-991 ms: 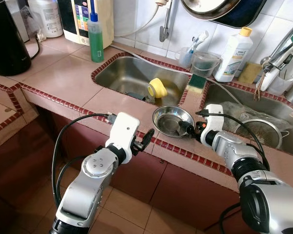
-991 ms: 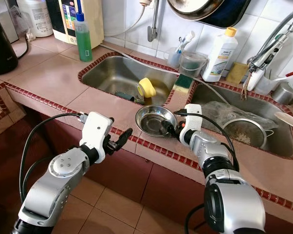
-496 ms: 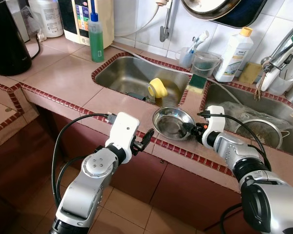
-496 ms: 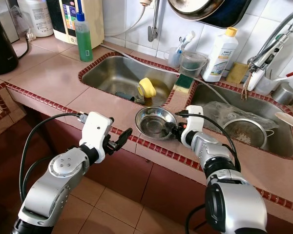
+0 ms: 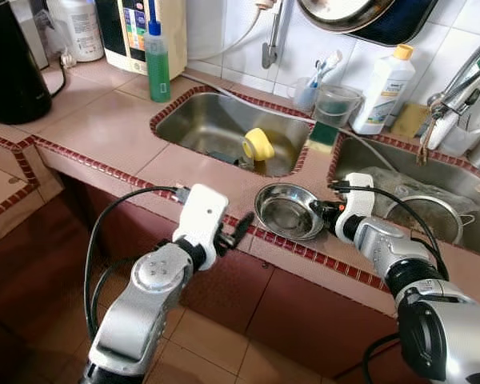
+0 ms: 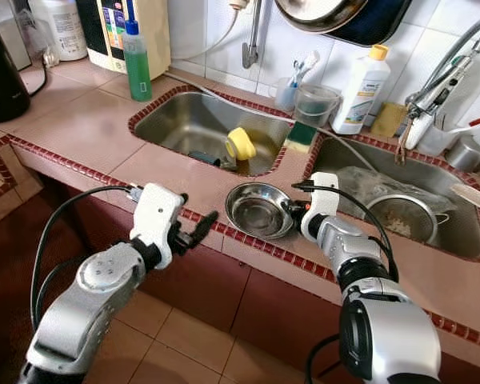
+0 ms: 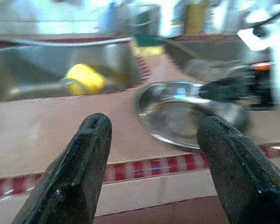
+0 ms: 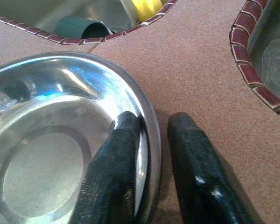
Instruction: Kitchen organization
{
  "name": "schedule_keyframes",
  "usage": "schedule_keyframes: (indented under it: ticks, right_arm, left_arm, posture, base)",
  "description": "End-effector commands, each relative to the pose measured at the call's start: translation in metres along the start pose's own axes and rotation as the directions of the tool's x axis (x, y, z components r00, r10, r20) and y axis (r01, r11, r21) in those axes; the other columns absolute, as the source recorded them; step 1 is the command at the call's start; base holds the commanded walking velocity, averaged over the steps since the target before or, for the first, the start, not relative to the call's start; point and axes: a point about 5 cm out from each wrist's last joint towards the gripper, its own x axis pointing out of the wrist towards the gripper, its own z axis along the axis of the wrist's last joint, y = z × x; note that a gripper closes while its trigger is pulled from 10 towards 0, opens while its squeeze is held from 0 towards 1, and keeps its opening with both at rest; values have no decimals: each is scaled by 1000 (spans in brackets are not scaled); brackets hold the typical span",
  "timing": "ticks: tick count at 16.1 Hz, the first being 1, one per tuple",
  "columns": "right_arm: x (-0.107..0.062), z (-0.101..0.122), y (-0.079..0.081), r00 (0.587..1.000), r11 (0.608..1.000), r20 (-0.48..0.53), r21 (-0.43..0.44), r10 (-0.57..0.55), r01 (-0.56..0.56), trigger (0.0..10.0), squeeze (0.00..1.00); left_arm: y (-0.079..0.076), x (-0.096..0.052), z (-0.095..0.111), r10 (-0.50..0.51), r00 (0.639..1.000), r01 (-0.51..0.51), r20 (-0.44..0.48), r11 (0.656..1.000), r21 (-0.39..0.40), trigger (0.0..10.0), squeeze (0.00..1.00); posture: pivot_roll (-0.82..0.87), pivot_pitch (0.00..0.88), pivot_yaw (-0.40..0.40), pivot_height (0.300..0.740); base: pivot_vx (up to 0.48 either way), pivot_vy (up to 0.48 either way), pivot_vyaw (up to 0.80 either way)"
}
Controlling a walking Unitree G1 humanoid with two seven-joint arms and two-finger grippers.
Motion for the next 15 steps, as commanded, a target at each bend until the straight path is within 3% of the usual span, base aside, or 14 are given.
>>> schedule_keyframes:
  ticks: [1, 2, 10, 12, 15]
  right_arm:
    - [-2, 7, -4, 1000, 1000, 13, -1, -21, 21, 0, 0]
    - [-2, 7, -5, 1000, 1000, 14, -3, -23, 23, 0, 0]
    - [-2, 11, -6, 999, 1000, 35, 8, -29, 29, 0, 0]
    - [-3, 23, -5, 992, 1000, 122, 29, -13, 10, 392, 0]
    - [-4, 48, 2, 954, 995, 297, 83, 29, -56, 10000, 0]
  left_arm:
    - [-11, 0, 5, -69, 997, 69, 20, 998, 3, 10000, 0]
    - [-19, -1, 4, -104, 995, 103, 14, 994, 20, 10000, 0]
    - [-12, 0, 1, -95, 995, 95, -8, 994, 45, 10000, 0]
    - [-2, 2, 0, -21, 1000, 21, -4, 997, 69, 10000, 0]
    - [22, 4, 6, 107, 993, -109, 39, 992, 64, 10000, 0]
  posture:
    - [52, 28, -121, 740]
    - [54, 22, -119, 740]
    - [52, 9, -112, 740]
    - [55, 5, -116, 740]
    - [60, 0, -119, 740]
  base:
    - [0, 0, 0]
    - [0, 0, 0]
    - [0, 0, 0]
    - [0, 0, 0]
    - [0, 0, 0]
